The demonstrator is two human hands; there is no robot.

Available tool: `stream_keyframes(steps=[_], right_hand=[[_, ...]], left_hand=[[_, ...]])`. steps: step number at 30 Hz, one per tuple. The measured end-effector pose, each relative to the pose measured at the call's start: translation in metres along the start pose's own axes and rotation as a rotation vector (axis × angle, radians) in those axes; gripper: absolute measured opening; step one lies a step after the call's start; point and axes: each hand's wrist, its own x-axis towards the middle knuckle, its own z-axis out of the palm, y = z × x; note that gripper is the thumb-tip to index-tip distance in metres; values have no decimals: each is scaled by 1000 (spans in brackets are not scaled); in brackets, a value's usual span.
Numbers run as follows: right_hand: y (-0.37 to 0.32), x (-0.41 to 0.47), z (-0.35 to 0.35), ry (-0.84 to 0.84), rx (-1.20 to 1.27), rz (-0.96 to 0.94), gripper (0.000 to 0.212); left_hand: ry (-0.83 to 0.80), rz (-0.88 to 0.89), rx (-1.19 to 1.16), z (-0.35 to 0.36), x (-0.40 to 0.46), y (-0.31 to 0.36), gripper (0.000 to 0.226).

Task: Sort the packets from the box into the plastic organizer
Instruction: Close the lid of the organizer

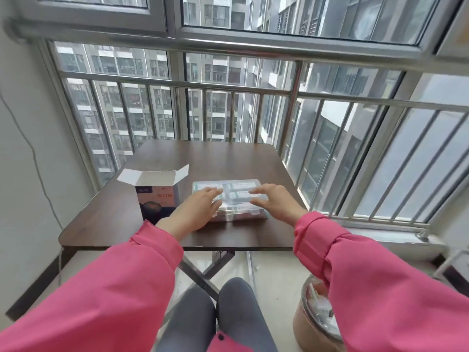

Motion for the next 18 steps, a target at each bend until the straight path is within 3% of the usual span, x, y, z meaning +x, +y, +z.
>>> stream_keyframes(steps=[7, 15, 18], right_hand=[[9, -5, 11, -127, -114, 46, 40], [5, -1, 17, -129, -312, -27, 35], [4, 0, 22, -128, -384, -49, 36]], left_hand=[[-160, 13, 138, 9, 2, -12, 36], [-138, 75, 236, 14, 7, -22, 21], [-130, 106, 276, 17, 6, -28, 32]])
